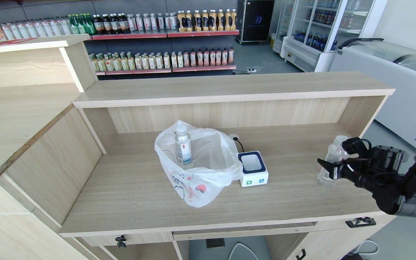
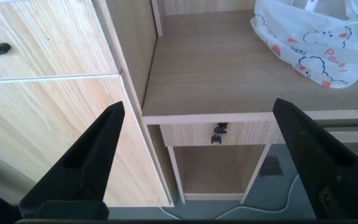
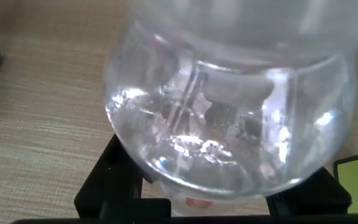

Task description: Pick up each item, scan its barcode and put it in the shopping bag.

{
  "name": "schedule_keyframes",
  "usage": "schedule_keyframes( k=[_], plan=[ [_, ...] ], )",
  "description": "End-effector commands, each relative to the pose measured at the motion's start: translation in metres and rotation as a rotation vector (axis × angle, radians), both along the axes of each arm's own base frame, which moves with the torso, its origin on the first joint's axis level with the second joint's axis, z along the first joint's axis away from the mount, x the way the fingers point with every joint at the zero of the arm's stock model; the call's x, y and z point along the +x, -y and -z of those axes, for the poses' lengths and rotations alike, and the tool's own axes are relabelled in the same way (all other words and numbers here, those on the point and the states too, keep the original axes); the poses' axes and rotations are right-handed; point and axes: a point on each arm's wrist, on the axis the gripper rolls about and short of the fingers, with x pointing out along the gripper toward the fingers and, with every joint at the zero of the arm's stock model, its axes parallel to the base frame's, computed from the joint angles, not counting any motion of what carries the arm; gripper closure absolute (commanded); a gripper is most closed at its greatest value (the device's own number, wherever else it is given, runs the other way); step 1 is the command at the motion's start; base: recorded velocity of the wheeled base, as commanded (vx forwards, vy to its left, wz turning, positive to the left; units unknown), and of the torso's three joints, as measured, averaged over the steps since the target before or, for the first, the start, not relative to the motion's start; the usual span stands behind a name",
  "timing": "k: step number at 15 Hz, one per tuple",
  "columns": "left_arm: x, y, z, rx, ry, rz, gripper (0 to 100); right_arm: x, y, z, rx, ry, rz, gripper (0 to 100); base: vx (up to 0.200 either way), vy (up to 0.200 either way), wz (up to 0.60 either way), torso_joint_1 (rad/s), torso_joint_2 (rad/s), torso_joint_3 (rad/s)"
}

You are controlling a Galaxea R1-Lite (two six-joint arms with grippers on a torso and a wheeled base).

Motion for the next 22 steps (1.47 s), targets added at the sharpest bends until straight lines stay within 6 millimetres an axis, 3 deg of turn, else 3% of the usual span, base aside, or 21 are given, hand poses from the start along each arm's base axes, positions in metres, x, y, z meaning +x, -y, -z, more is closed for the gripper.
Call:
schedule_keyframes(
  k=[1, 8, 13, 15, 17, 22],
  plan=[
    [0.0, 0.0, 0.0, 0.0, 0.0, -0.001, 0, -0.005, -0.008, -0.03, 0.065, 0.031, -0.021, 100, 0.0, 0.0, 0.0, 0.0, 0.0, 0.0],
    [0.0, 0.0, 0.0, 0.0, 0.0, -0.001, 0, -0.062, -0.06, -0.172, 0.388, 0.037, -0.382, 100, 0.0, 0.0, 0.0, 0.0, 0.0, 0.0],
    [0.0, 0.0, 0.0, 0.0, 0.0, -0.001, 0, -0.114, -0.126, -0.257, 0.523, 0.03, -0.634, 100, 0.0, 0.0, 0.0, 0.0, 0.0, 0.0],
    [0.0, 0.0, 0.0, 0.0, 0.0, -0.001, 0, -0.132, -0.144, -0.27, 0.528, 0.022, -0.665, 100, 0.0, 0.0, 0.0, 0.0, 0.0, 0.0],
    [0.0, 0.0, 0.0, 0.0, 0.0, -0.001, 0, -0.165, -0.162, -0.274, 0.533, -0.003, -0.673, 100, 0.0, 0.0, 0.0, 0.0, 0.0, 0.0],
    [0.0, 0.0, 0.0, 0.0, 0.0, -0.001, 0, -0.22, -0.172, -0.28, 0.538, -0.042, -0.679, 100, 0.0, 0.0, 0.0, 0.0, 0.0, 0.0]
  ],
)
